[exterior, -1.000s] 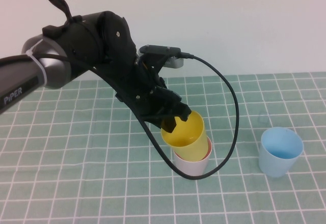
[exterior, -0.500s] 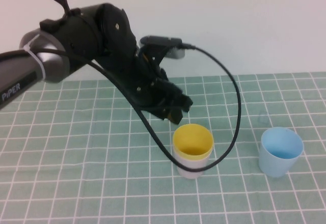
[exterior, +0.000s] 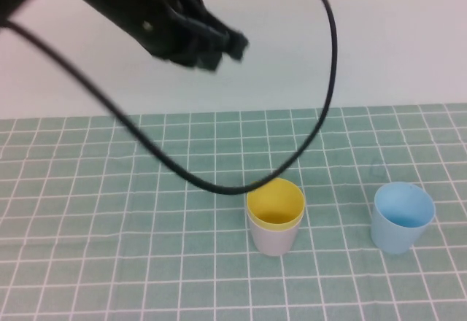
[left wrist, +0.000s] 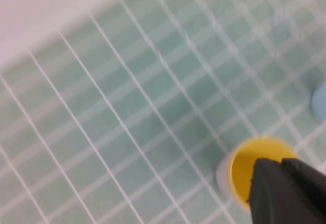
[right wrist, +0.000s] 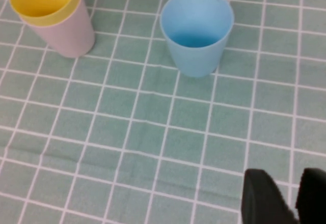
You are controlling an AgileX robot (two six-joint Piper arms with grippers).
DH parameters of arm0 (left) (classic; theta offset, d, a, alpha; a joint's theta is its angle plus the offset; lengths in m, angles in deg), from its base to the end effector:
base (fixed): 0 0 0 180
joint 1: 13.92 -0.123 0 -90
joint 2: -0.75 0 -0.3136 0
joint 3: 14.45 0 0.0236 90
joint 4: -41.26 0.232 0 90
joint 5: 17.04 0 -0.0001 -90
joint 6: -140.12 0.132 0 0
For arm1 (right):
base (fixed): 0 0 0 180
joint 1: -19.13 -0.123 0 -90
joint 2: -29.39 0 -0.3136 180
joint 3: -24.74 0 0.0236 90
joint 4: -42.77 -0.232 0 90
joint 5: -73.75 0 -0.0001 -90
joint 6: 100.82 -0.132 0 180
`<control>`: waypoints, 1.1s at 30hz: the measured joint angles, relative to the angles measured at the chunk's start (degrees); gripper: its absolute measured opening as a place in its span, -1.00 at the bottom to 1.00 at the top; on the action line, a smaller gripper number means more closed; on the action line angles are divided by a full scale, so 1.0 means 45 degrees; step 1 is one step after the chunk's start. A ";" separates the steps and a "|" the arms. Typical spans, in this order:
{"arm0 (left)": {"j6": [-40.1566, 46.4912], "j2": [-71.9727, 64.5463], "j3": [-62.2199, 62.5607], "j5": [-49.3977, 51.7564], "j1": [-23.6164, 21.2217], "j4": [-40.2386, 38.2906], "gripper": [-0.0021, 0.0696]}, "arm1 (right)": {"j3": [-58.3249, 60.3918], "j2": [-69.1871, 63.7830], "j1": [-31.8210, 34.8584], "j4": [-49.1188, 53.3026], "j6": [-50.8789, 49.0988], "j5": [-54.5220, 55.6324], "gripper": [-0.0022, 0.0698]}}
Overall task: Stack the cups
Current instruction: Pick up the blue cup
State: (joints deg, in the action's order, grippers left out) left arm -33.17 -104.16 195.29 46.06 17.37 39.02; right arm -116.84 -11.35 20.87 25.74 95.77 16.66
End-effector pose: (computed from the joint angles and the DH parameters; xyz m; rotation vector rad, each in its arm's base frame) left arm 0.3281 -0.2048 0.4097 0.7852 2.2967 -0.2463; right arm 0.0771 0.0301 0.3038 -0.2303 2.3257 0.2158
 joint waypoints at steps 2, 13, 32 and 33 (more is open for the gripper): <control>-0.0306 0.0844 -0.0245 -0.0502 0.0000 0.0172 -0.92 | 0.0000 -0.0388 0.0000 -0.0262 0.0244 0.0141 -0.45; -0.0430 0.7199 -0.5815 -0.4355 0.0000 0.0269 -0.94 | 0.0000 -0.1381 -0.0243 -0.2110 0.2137 0.0816 -0.44; -0.0450 1.5900 -1.6381 -0.9837 0.0000 -0.0742 -0.95 | -0.2389 -0.8027 -0.0761 -0.4983 0.4827 0.3016 0.22; -0.0380 1.6129 -1.6500 -0.9866 0.0000 -0.0742 -0.95 | -0.2828 -0.8629 -0.0793 -0.4839 0.4738 0.2987 0.22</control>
State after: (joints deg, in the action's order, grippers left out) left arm -34.89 -31.58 121.04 1.67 17.37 35.68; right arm -129.57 -50.18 17.30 3.96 117.09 30.10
